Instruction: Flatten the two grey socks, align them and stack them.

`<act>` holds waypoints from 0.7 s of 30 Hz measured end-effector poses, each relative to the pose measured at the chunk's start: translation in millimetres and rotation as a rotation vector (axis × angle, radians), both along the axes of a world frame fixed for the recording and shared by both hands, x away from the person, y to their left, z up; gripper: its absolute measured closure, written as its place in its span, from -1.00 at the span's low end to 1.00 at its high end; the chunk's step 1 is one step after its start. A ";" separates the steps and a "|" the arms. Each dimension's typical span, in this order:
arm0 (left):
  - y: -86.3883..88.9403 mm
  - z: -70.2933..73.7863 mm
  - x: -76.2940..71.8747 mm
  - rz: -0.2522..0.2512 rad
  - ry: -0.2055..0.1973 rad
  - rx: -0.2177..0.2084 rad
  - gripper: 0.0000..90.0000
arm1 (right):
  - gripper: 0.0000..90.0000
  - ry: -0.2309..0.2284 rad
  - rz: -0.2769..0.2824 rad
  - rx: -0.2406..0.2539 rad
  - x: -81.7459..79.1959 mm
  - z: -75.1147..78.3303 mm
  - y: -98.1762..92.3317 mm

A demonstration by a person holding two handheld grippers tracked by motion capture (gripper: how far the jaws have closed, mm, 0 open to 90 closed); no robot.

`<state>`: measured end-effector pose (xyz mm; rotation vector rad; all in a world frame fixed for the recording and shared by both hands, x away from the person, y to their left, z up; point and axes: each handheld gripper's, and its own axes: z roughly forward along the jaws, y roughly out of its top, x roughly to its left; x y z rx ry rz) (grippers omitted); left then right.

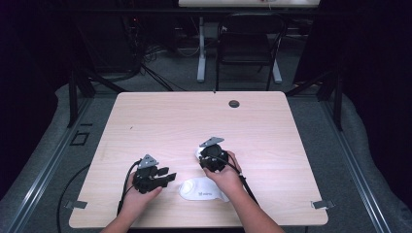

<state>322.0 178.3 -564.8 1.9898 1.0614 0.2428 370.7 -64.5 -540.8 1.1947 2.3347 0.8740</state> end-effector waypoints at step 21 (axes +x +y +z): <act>0.1 -0.8 0.8 0.007 0.000 0.005 0.25 | 0.97 0.033 0.013 -0.059 1.5 -10.4 7.8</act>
